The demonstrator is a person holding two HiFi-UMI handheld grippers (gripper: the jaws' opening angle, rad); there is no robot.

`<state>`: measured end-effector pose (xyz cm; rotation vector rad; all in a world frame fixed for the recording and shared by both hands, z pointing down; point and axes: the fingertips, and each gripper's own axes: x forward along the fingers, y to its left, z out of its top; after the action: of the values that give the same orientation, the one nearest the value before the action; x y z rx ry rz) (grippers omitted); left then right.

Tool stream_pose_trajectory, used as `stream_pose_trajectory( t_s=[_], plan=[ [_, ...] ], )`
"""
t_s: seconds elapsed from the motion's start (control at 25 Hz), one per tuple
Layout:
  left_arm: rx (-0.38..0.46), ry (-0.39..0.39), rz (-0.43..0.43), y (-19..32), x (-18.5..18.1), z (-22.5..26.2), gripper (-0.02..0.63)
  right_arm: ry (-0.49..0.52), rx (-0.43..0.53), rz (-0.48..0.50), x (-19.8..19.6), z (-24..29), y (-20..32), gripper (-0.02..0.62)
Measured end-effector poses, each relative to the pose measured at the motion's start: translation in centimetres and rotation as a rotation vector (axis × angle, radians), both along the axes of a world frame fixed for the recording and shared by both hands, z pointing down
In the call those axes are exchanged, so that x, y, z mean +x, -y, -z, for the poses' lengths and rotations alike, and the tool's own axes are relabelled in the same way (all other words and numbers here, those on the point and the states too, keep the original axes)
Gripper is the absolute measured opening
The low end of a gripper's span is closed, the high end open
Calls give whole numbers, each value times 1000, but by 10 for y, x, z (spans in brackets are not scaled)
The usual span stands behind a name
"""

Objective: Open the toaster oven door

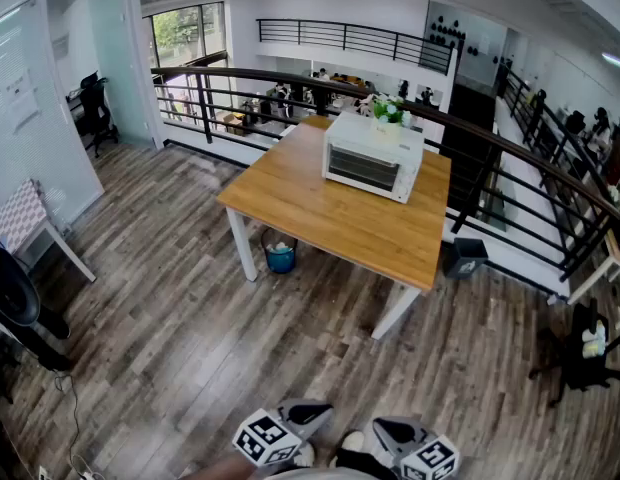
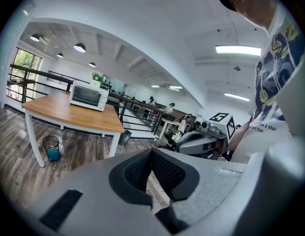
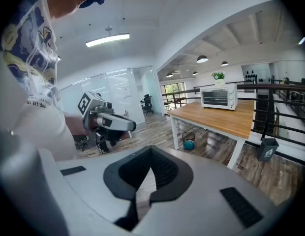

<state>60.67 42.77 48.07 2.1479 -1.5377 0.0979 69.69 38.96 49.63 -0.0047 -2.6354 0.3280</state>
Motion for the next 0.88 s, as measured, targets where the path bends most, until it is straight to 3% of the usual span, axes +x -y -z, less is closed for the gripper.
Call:
stream_pose_trajectory(
  t_s=[0.12,0.36,0.56,0.68,0.8,0.88],
  plan=[
    [0,-1,24,3,-12,0,2,-7,17,17,-9,-1,4,-6],
    [-3,36,62,17,-20,13,2,97,26,73,-34,-1,31,-6],
    [-32,38,124,40,-28,12,2,110,-59,120,-46,-3,53,-5],
    [-15,68,125,68,-24,18,2,127,-53,107,-47,-7,85,0],
    [2,91,130,93,-24,17,2,153,-53,85,-52,-13,114,100],
    [8,101,145,105,-29,17,2,151,-43,68,-58,-20,131,106]
  ],
)
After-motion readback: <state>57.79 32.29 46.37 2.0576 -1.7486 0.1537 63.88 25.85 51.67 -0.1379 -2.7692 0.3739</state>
